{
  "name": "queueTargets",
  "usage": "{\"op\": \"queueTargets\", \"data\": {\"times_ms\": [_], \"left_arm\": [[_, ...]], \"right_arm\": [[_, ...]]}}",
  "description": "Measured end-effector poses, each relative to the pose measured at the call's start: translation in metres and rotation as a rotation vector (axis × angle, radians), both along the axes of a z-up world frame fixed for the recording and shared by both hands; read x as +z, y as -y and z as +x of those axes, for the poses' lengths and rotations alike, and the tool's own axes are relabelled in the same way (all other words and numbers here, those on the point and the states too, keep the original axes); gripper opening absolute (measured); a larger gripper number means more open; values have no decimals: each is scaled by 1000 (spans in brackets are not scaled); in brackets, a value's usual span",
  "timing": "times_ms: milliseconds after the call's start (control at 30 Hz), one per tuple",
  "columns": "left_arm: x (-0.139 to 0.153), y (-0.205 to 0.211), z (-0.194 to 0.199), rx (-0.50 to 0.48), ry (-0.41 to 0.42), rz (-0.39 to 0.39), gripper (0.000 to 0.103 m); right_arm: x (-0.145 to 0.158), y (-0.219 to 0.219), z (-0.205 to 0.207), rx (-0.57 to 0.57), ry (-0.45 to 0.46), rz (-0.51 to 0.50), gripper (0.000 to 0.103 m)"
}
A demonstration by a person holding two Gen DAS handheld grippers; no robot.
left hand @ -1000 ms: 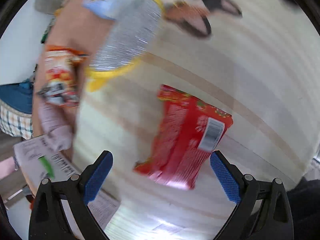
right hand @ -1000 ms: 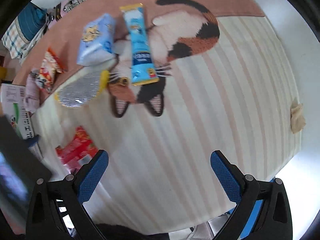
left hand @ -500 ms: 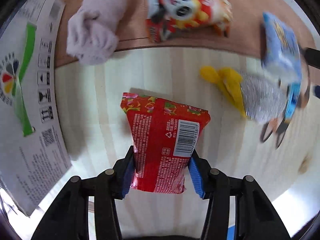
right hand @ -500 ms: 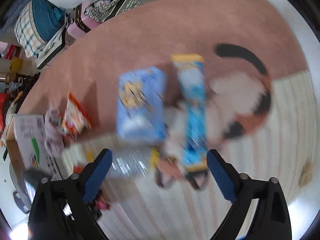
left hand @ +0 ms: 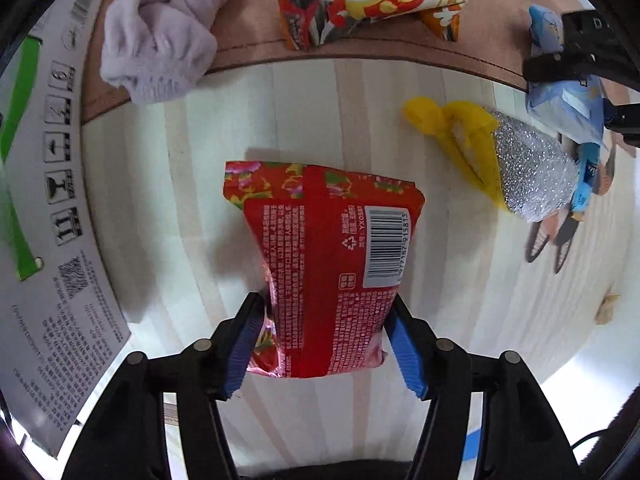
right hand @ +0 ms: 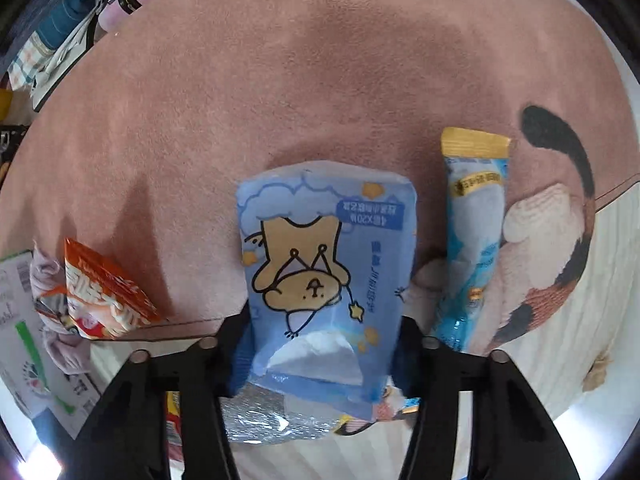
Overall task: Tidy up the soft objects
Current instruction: 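Grasp the red snack pack with the left tool while the right tool grasps the blue tissue pack, then carry both packs into the box and release them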
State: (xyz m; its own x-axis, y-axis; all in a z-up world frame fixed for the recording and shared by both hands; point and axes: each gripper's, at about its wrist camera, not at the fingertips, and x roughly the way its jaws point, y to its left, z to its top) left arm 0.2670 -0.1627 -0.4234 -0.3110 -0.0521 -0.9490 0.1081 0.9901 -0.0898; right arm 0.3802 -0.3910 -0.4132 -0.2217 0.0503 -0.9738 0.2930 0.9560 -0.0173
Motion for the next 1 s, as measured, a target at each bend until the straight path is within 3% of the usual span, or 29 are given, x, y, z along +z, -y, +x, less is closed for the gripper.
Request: {"op": "queueTargets", "data": {"times_ms": [67, 200, 467, 633, 733, 833, 1000], "left_arm": [[6, 8, -4, -9, 26, 9, 47], [30, 10, -4, -11, 104, 9, 44], [129, -14, -7, 33, 287, -86, 44], [205, -72, 11, 101, 410, -133, 44], [233, -125, 16, 155, 451, -123, 44], [240, -186, 24, 209, 458, -86, 44], [210, -264, 40, 265, 413, -12, 44]], "right_arm": [[4, -1, -6, 5, 4, 3, 44], [24, -1, -23, -3, 44, 11, 42], [113, -27, -53, 14, 192, 95, 41], [174, -66, -72, 62, 277, 181, 41], [197, -124, -80, 107, 306, 237, 41], [206, -193, -95, 163, 314, 291, 41], [187, -287, -100, 200, 282, 334, 41]]}}
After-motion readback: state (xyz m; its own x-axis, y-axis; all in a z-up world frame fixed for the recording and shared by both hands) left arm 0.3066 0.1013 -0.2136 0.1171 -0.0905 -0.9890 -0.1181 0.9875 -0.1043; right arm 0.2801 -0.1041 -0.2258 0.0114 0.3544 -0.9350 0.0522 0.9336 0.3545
